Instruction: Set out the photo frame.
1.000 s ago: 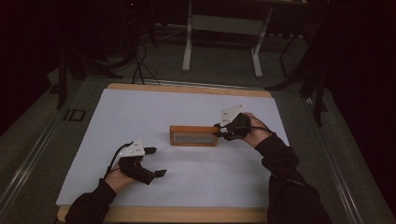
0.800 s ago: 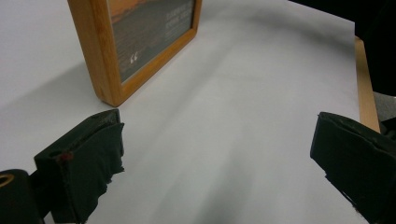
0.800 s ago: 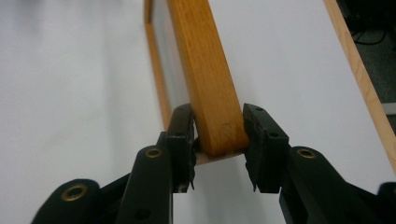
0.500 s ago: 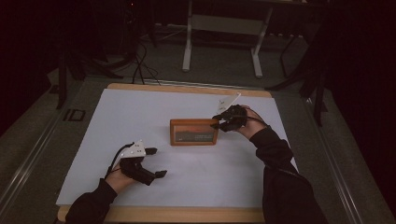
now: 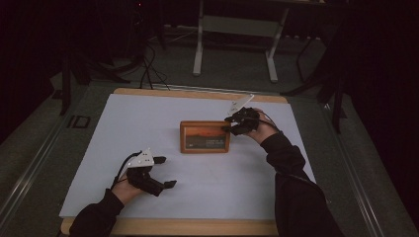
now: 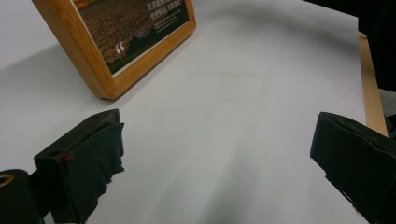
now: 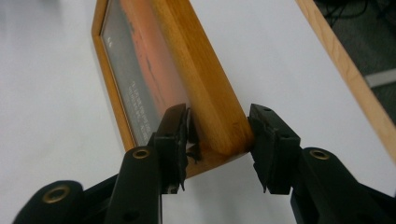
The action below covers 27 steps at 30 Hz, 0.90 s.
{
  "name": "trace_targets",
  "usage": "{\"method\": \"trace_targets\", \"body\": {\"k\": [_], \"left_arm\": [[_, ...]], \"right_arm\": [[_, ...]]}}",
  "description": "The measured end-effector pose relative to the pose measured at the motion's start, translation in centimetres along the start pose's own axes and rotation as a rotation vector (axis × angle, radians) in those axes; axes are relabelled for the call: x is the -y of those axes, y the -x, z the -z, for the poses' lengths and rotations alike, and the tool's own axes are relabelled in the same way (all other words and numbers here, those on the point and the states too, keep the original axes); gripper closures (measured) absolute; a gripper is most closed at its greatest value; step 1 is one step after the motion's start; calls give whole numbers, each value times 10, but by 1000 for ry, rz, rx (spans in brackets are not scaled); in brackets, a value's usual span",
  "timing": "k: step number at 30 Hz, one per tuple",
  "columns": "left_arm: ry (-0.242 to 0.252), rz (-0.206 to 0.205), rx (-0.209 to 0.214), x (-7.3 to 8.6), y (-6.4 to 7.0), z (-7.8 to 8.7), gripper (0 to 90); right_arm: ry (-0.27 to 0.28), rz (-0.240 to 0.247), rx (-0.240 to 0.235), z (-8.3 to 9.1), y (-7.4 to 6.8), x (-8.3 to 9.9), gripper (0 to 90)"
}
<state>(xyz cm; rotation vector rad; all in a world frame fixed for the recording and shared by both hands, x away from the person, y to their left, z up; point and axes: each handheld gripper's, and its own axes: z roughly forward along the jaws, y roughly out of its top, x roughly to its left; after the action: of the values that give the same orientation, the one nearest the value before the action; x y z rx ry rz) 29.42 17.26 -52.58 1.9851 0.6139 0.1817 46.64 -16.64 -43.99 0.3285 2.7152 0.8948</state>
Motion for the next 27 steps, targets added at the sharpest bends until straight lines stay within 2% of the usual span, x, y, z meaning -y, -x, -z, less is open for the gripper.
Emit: {"method": "trace_targets", "body": {"k": [4, 6, 8, 12, 17, 18, 20, 21, 23, 24, 27], "left_arm": [[-3, -4, 0, 0, 0, 0, 29], [-3, -6, 0, 0, 0, 0, 29], [-2, -7, 2, 0, 0, 0, 29], [2, -5, 3, 0, 0, 0, 29], [3, -9, 2, 0, 1, 0, 29], [0, -7, 2, 0, 1, 0, 29], [-1, -6, 5, 1, 1, 0, 29], [-1, -7, 4, 1, 1, 0, 29], [-2, -7, 5, 1, 1, 0, 29], [-3, -7, 6, 1, 2, 0, 29], [-2, -10, 3, 1, 2, 0, 29]], "right_arm": [[-6, -52, -10, -2, 3, -2, 573], [-4, -52, -8, -2, 3, -3, 563], [8, -36, 28, -2, 0, -3, 484], [38, -48, 60, 1, -4, -4, 389], [82, -83, 73, 6, -8, -3, 348], [108, -115, 60, 8, -8, -1, 316], [122, -144, 63, 12, -9, 1, 271], [132, -146, 43, 13, -9, 3, 227], [141, -150, 34, 15, -10, 4, 229], [148, -163, 35, 17, -12, 7, 188], [174, -180, 27, 21, -17, 15, 183]]}}
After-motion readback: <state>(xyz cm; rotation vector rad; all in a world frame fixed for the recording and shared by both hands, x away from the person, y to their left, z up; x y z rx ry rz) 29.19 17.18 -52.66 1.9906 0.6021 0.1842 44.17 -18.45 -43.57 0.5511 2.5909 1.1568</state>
